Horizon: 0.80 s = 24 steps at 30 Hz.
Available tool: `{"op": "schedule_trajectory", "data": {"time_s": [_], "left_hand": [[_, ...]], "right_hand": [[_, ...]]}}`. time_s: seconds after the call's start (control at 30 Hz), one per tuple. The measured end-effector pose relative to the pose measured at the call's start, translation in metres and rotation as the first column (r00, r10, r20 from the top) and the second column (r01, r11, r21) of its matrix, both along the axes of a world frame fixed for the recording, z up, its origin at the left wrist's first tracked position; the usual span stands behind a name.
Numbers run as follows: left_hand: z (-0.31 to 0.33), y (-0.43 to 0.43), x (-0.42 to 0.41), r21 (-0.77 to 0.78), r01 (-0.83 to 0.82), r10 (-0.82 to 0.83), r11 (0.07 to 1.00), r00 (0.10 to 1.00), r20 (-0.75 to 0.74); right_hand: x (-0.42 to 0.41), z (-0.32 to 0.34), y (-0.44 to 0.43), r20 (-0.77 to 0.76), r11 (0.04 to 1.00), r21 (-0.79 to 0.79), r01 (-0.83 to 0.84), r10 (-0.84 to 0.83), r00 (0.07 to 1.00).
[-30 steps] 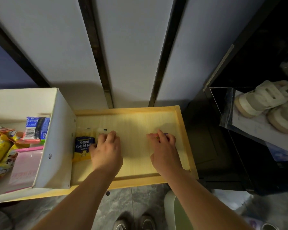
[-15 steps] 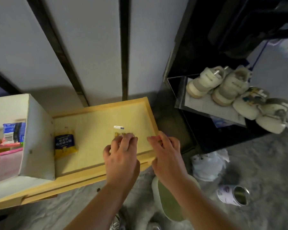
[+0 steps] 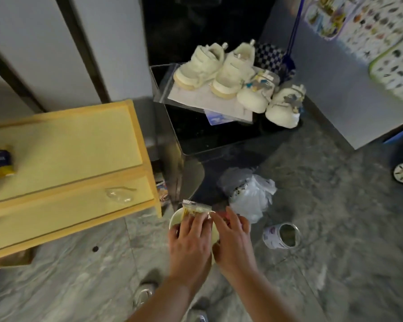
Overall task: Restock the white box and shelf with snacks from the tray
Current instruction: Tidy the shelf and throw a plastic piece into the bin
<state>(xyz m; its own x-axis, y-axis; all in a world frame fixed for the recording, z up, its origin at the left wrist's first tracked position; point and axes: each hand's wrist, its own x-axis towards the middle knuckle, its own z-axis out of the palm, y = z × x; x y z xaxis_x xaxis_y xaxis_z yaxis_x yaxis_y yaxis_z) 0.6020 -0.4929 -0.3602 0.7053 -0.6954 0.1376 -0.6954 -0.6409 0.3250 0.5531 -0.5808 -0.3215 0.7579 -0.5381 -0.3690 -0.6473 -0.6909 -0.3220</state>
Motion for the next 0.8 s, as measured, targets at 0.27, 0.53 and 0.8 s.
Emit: {"op": "schedule_trajectory", "data": {"time_s": [0.27, 0.53, 0.8], "left_hand": [[-0.008, -0.018, -0.009, 0.115, 0.036, -0.028, 0.993, 0.997, -0.072], [0.003, -0.01, -0.005, 0.131, 0.016, -0.008, 0.991, 0.998, -0.061], [0.076, 0.045, 0.033, 0.068, -0.171, 0.17, 0.983, 0.985, 0.017]], "right_hand": [[-0.015, -0.013, -0.019, 0.068, 0.998, 0.06, -0.006, 0.002, 0.998], [-0.02, -0.002, -0.027, 0.059, 0.999, 0.054, 0.004, -0.007, 0.998], [0.031, 0.052, 0.027, 0.209, 0.965, 0.089, -0.245, 0.223, 0.952]]}}
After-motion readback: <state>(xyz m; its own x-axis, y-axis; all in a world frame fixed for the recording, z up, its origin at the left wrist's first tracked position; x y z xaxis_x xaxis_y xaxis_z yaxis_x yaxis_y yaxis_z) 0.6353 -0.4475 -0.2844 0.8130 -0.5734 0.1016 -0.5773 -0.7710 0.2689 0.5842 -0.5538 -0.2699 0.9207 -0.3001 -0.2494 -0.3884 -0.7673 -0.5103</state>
